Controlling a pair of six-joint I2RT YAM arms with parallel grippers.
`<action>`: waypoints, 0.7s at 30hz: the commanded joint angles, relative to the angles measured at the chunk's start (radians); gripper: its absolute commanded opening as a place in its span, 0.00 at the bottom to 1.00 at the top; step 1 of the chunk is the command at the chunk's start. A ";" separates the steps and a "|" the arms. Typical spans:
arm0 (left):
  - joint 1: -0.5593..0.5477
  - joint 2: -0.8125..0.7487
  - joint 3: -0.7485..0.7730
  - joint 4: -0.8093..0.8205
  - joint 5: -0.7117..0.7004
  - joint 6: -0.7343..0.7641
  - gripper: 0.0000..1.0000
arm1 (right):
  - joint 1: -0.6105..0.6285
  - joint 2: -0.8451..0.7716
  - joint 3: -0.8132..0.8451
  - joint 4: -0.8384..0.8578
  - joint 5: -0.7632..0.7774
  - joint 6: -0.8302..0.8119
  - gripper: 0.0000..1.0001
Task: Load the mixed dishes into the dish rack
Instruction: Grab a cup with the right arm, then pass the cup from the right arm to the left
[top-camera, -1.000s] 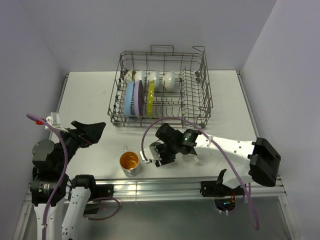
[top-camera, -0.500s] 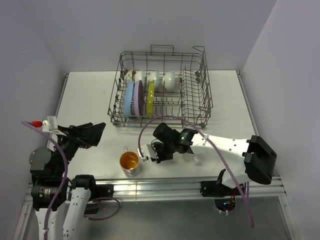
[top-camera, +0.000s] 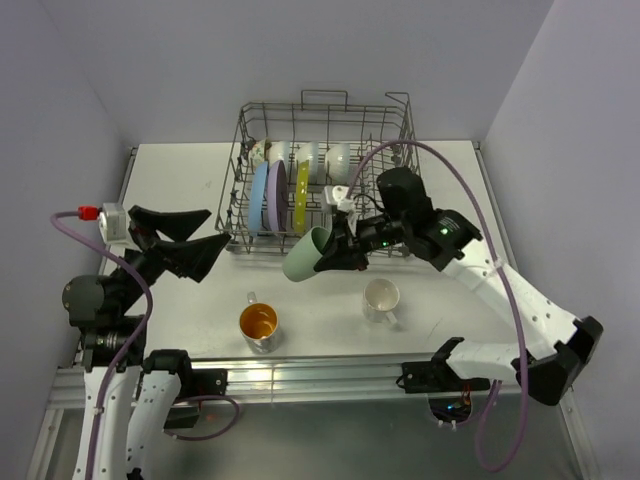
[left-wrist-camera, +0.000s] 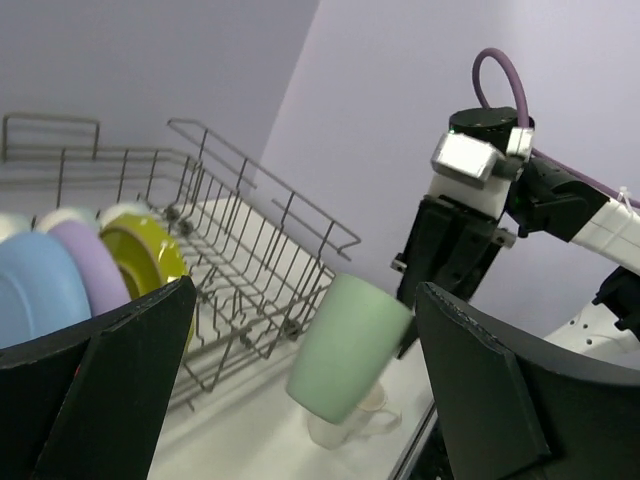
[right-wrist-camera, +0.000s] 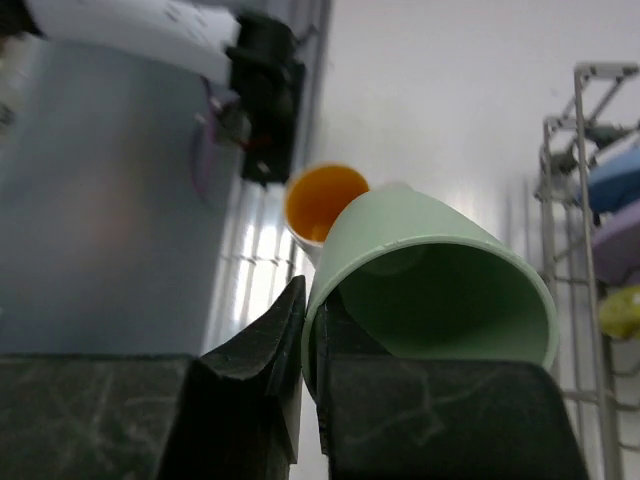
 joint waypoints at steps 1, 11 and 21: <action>0.004 0.074 0.041 0.289 0.086 -0.044 0.99 | -0.034 -0.064 0.020 0.194 -0.175 0.307 0.00; -0.117 0.313 0.050 0.791 0.069 -0.201 0.99 | -0.225 0.124 -0.001 1.452 -0.113 1.734 0.00; -0.311 0.485 0.144 0.751 0.019 0.195 0.99 | -0.246 0.230 0.152 1.676 -0.034 1.906 0.00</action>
